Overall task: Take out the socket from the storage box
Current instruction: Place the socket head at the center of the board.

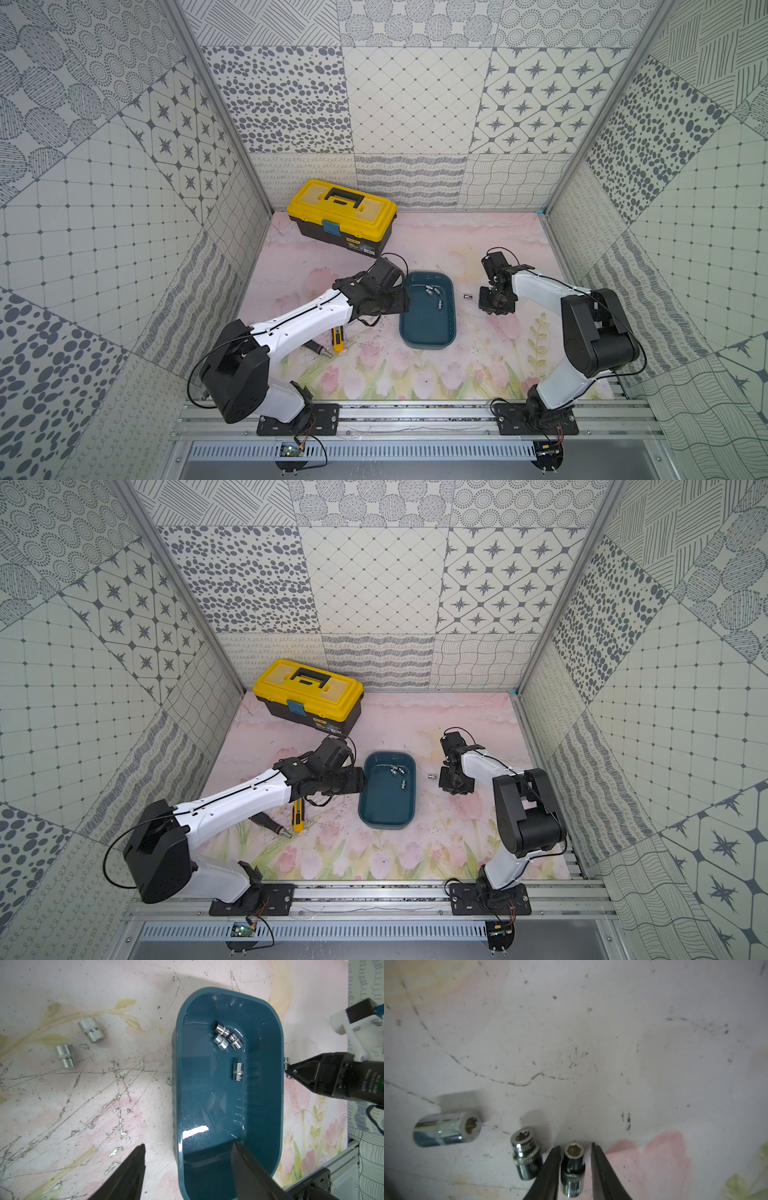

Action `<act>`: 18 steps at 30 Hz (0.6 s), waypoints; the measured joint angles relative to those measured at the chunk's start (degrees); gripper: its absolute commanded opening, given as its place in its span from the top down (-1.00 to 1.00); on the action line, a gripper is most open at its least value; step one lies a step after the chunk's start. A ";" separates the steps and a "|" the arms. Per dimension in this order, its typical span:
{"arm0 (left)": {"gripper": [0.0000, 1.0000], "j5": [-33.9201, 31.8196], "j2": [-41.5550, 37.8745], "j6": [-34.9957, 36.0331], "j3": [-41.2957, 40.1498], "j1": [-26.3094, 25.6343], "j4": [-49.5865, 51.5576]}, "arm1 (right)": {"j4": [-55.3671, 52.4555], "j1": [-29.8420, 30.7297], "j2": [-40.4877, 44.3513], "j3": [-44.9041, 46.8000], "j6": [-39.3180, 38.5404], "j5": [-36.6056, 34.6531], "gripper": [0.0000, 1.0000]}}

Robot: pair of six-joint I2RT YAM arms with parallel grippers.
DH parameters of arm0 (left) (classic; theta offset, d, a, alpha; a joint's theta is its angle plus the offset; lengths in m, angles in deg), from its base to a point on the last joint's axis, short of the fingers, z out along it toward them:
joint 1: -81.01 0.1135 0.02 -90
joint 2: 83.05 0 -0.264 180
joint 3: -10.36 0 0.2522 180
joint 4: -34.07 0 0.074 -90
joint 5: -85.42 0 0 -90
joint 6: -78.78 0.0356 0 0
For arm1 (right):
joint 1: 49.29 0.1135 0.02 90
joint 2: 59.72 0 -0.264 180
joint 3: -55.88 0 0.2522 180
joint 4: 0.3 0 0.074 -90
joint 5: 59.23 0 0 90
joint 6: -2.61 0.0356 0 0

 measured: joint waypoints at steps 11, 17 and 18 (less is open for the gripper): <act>-0.40 -0.85 0.83 -0.02 0.76 0.02 1.09 | -1.27 -0.07 2.67 0.02 -0.04 -0.26 0.36; -0.39 -0.83 1.53 0.02 2.14 -0.02 1.77 | -4.83 -0.07 6.36 -0.09 -0.07 -1.16 0.36; -0.39 -0.83 1.75 0.07 2.60 -0.11 2.08 | -5.31 -0.07 7.39 -0.09 -0.07 -1.07 0.36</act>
